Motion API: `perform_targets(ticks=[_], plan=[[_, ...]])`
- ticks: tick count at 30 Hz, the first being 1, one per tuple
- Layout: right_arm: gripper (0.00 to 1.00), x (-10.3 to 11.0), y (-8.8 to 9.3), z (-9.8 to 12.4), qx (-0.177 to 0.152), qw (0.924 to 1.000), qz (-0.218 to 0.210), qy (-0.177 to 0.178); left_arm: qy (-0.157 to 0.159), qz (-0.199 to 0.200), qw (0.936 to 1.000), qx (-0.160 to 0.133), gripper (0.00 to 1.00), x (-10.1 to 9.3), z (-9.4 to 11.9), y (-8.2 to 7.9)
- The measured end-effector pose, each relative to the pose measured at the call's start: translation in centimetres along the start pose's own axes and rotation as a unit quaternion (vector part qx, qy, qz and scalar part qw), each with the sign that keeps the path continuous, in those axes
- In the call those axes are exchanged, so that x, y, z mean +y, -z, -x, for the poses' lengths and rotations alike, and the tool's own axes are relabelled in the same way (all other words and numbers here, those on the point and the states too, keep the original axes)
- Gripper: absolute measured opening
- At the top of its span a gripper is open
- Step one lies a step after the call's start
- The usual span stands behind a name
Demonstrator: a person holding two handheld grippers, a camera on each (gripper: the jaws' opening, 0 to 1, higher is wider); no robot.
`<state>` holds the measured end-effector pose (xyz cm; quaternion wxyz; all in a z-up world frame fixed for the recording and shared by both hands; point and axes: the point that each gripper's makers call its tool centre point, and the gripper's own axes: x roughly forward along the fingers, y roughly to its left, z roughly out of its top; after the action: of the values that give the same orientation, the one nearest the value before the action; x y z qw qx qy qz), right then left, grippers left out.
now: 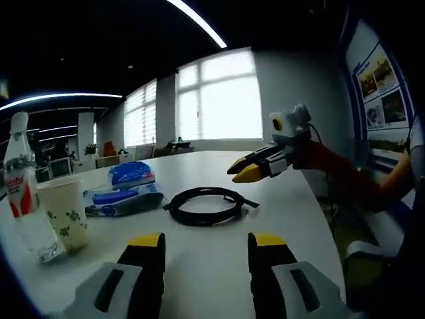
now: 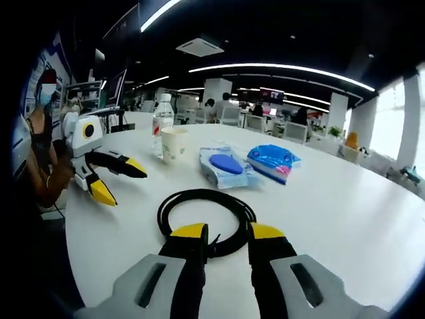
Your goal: Arrange the tabletop items into an orderly group along one side of the table until the central work area is clear of visible clutter.
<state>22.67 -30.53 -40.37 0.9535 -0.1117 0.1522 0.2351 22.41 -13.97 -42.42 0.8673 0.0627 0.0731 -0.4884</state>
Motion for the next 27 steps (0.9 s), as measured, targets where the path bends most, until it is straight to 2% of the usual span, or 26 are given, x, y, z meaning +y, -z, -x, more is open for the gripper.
perform_targets(ticks=[6, 9, 17, 24, 27], plan=[[0.22, 0.0, -0.1, -0.2, -0.004, 1.0000, -0.006, -0.005, 0.001, 0.001, 1.0000, 0.009, 0.49, -0.6, -1.1, 0.0], [0.22, -0.1, -0.2, -0.6, -0.006, 0.9999, -0.006, -0.010, 0.007, -0.027, 0.9996, 0.005, 0.49, -1.2, -1.5, -0.3], [0.22, -0.3, -0.3, -1.7, -0.005, 0.9999, -0.001, -0.015, 0.023, -0.067, 0.9965, 0.045, 0.49, -2.4, -1.9, 0.6], [0.22, -0.4, -0.4, -2.2, -0.005, 0.9998, 0.001, -0.017, 0.013, -0.054, 0.9970, 0.053, 0.49, -1.9, -2.3, 0.6], [0.22, -1.0, -0.4, -2.9, -0.001, 0.9998, -0.016, -0.013, -0.003, -0.023, 0.9989, 0.040, 0.49, -1.6, -3.4, 0.0]])
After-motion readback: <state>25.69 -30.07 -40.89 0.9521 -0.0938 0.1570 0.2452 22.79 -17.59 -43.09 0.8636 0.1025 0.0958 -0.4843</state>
